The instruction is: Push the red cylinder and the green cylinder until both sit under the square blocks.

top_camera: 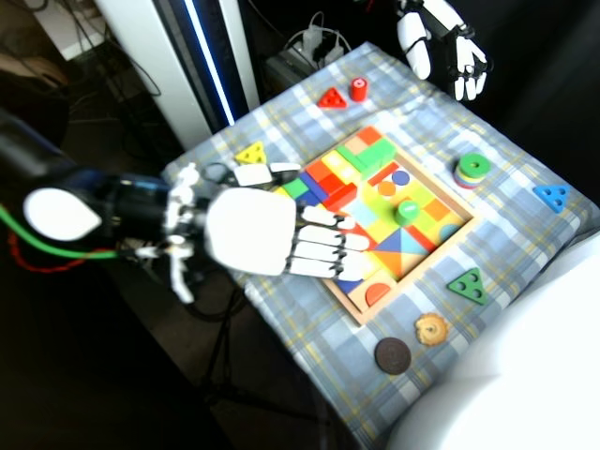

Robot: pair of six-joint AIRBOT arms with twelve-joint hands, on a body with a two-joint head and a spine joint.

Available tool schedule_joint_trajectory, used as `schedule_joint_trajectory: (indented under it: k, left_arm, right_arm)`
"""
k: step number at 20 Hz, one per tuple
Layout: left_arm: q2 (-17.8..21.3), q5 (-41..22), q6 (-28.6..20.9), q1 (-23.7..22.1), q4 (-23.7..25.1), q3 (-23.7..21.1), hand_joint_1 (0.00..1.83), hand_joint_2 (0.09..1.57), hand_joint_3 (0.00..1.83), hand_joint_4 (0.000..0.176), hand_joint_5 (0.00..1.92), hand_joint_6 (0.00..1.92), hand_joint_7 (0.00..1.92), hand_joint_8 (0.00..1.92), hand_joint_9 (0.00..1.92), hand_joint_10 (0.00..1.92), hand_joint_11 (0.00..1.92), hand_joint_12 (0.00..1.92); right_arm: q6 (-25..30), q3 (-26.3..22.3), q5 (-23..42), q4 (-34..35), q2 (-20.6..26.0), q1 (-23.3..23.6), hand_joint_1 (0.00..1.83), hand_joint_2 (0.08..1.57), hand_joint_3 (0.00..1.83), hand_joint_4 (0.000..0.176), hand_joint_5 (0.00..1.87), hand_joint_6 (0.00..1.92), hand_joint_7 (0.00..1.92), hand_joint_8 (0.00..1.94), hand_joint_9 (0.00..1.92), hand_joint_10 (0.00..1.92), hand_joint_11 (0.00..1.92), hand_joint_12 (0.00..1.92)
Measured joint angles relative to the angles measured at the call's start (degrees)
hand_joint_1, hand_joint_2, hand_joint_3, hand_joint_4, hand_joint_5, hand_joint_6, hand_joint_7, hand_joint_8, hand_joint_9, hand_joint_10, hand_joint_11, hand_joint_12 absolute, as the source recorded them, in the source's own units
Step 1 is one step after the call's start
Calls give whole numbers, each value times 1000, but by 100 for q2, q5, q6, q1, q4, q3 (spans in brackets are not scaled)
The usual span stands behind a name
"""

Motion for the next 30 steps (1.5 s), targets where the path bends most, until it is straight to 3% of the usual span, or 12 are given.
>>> schedule_joint_trajectory:
  k: [3,11,12,13,16,18,20,22,25,27,29,30]
  left_arm:
    - [0,2,0,0,-4,0,544,1306,0,82,635,3,460,0,422,0,0,741]
    - [0,2,0,0,-4,-4,534,1304,1,79,626,4,458,4,407,1,0,636]
    - [0,4,0,0,-4,-4,516,1303,0,97,617,0,455,2,406,0,0,631]
    - [0,2,0,0,-4,-4,471,1348,7,77,586,0,434,1,396,2,0,647]
    - [0,4,0,11,-9,-4,524,1318,0,92,604,2,450,1,408,3,0,637]
    - [0,13,0,11,-11,-4,558,1305,0,82,632,9,458,3,410,3,0,609]
    - [0,17,0,13,-11,-4,556,1304,0,112,611,1,438,0,391,0,0,561]
    - [0,26,0,35,-35,-4,586,1293,0,116,614,1,437,1,393,1,0,581]
    - [0,35,0,37,-92,-4,616,1294,0,98,642,4,468,2,430,6,0,705]
    - [0,37,0,37,-57,-4,626,1305,2,73,647,3,477,3,431,4,0,741]
    - [0,37,2,37,-92,-4,611,1301,0,93,639,3,469,1,425,1,0,720]
    - [0,37,2,37,-94,-4,618,1299,0,88,636,1,460,2,417,2,0,683]
  right_arm:
    - [-107,-155,-118,2,254,-39,0,971,0,175,354,6,0,0,0,0,0,0]
    - [-240,-345,-291,7,557,-142,0,956,0,176,347,3,0,0,0,0,0,0]
    - [-258,-358,-308,4,579,-142,0,949,0,176,344,2,0,0,0,0,0,0]
    - [-260,-374,-341,7,608,-142,0,949,0,176,340,0,0,0,0,0,0,0]
    - [-367,-446,-376,125,619,-142,0,949,0,176,357,8,0,0,0,0,0,0]
    - [-627,-535,-376,376,619,-140,0,950,0,176,367,10,0,0,0,0,0,0]
    - [-894,-675,-334,551,660,-59,0,965,2,176,358,4,0,0,0,0,0,0]
    - [-931,-719,-151,671,756,15,0,961,0,176,346,0,0,0,0,0,0,0]
    - [-942,-719,2,741,857,87,0,1012,18,176,304,0,0,0,0,0,0,0]
    - [-944,-719,-7,680,848,160,0,1005,10,174,301,1,0,0,0,0,0,0]
    - [-964,-658,31,616,699,343,0,995,4,114,318,7,0,0,0,0,0,0]
    - [-966,-568,46,555,555,439,0,997,4,119,322,8,0,0,0,0,0,0]
